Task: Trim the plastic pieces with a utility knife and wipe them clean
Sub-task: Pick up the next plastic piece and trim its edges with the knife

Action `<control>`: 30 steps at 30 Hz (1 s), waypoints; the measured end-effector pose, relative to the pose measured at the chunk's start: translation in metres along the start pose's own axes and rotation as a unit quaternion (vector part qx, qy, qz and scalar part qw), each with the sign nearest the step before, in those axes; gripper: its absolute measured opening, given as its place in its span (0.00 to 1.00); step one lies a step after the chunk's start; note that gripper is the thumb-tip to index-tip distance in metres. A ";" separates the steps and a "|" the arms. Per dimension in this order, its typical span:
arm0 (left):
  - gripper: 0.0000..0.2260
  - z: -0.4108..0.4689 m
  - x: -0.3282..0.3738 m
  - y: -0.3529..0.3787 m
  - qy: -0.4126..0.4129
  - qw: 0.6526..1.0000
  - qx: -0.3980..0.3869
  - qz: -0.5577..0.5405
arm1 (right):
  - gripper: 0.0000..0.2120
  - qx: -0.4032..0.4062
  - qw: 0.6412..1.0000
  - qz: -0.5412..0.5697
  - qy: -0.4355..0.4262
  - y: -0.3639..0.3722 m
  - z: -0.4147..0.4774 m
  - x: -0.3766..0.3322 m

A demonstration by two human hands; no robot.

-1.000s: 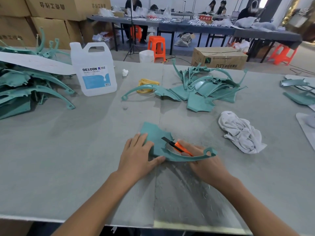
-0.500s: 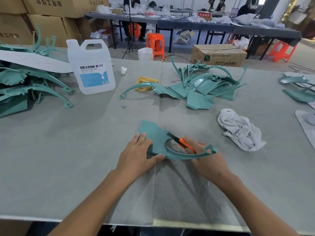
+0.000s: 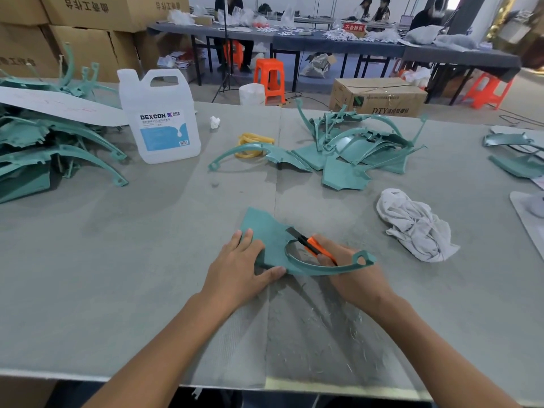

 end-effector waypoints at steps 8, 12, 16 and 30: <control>0.29 0.001 -0.001 0.002 -0.002 1.000 -0.002 -0.004 | 0.19 0.008 1.000 0.013 -0.024 -0.001 -0.007 -0.010; 0.29 0.001 -0.001 0.001 0.000 1.000 0.004 -0.003 | 0.18 0.006 0.999 0.050 -0.006 -0.004 -0.008 -0.003; 0.30 0.001 -0.002 0.001 0.001 1.000 0.008 -0.001 | 0.20 0.015 1.000 0.007 0.025 -0.004 -0.006 0.012; 0.24 0.001 -0.002 -0.005 0.045 0.998 0.049 -0.009 | 0.13 -0.029 0.937 0.345 0.039 0.003 0.028 -0.009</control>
Point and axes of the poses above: each hand's wrist, its own z-axis towards the middle knuckle, its own y-axis out of the palm, x = y × z, the point moved 10 cm from there along z, towards the middle knuckle, and after that the axes turned 7 degrees about y, right-handed, at the moved point
